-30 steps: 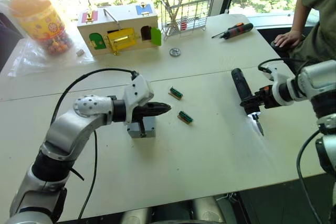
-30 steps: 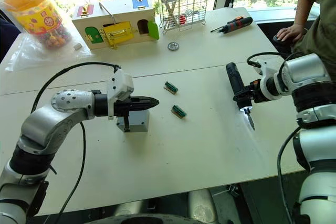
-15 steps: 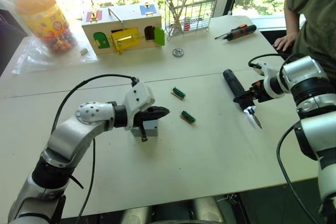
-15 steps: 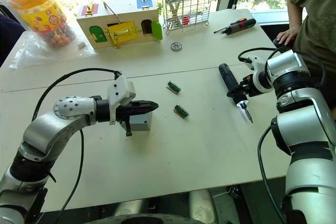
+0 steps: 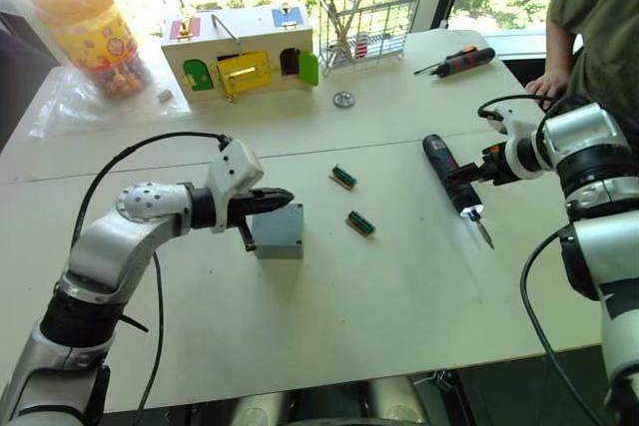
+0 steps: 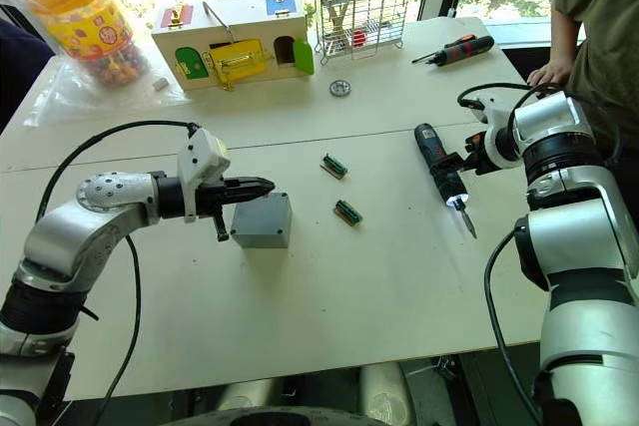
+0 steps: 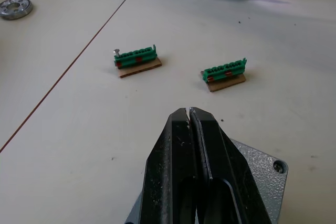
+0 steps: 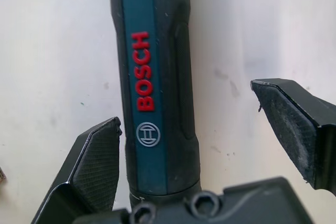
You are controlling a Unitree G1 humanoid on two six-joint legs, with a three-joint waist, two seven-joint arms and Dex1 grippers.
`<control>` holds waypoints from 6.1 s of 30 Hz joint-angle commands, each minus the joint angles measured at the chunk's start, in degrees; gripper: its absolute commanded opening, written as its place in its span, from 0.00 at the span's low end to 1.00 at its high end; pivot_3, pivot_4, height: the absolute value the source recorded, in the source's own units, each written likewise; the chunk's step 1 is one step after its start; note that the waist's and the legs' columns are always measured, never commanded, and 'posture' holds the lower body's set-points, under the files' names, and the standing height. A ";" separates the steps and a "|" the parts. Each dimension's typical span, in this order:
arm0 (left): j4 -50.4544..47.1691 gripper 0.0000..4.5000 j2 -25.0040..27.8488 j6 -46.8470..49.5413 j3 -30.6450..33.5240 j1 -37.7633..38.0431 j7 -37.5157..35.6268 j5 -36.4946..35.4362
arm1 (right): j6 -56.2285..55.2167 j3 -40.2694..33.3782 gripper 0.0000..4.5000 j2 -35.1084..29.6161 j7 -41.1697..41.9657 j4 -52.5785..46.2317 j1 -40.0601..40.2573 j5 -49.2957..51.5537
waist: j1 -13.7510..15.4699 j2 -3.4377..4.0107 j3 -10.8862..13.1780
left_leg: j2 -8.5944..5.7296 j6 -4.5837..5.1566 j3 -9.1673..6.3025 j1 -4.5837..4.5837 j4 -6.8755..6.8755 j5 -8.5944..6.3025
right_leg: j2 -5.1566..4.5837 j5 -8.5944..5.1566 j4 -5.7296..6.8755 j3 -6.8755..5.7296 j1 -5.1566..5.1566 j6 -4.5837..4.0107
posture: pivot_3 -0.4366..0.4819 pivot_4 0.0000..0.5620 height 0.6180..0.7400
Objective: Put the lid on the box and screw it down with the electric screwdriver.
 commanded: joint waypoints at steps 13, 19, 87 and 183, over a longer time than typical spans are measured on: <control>4.22 0.00 14.18 -1.07 10.46 12.08 -6.00 1.29 | 7.77 -11.26 1.00 1.67 2.18 -84.56 37.08 26.87 | 0.31 0.01 0.01 | 0.14 -0.01 -0.26 -0.01 -0.08 -0.01 | 0.07 0.00 0.03 -0.05 0.02 0.00 | 0.48 0.27 1.00; 1.88 0.00 12.97 -0.85 7.87 15.77 -5.27 1.75 | 8.90 -4.38 1.00 12.55 -11.00 -87.59 43.74 25.36 | 1.09 -0.08 -0.05 | 0.00 0.11 -0.29 0.06 0.10 -0.06 | -0.03 0.10 0.03 -0.05 0.21 -0.11 | 0.48 0.27 1.00; 5.09 0.00 4.86 -3.71 2.85 11.07 -5.23 7.56 | -4.60 0.62 1.00 13.83 -9.13 -74.39 34.92 22.22 | 0.18 -0.11 -0.07 | 0.09 -0.13 -0.31 0.04 0.05 0.08 | 0.08 0.10 0.06 -0.15 0.10 -0.09 | 0.48 0.27 1.00; 1.70 0.00 2.03 -1.48 1.95 2.65 -0.33 3.79 | -37.62 -14.10 0.17 30.18 -16.66 -15.32 16.18 4.31 | -3.00 -0.18 -0.09 | 0.08 -0.18 -0.30 0.04 -0.03 0.11 | 0.19 0.11 0.12 -0.20 0.03 -0.09 | 0.48 0.27 1.00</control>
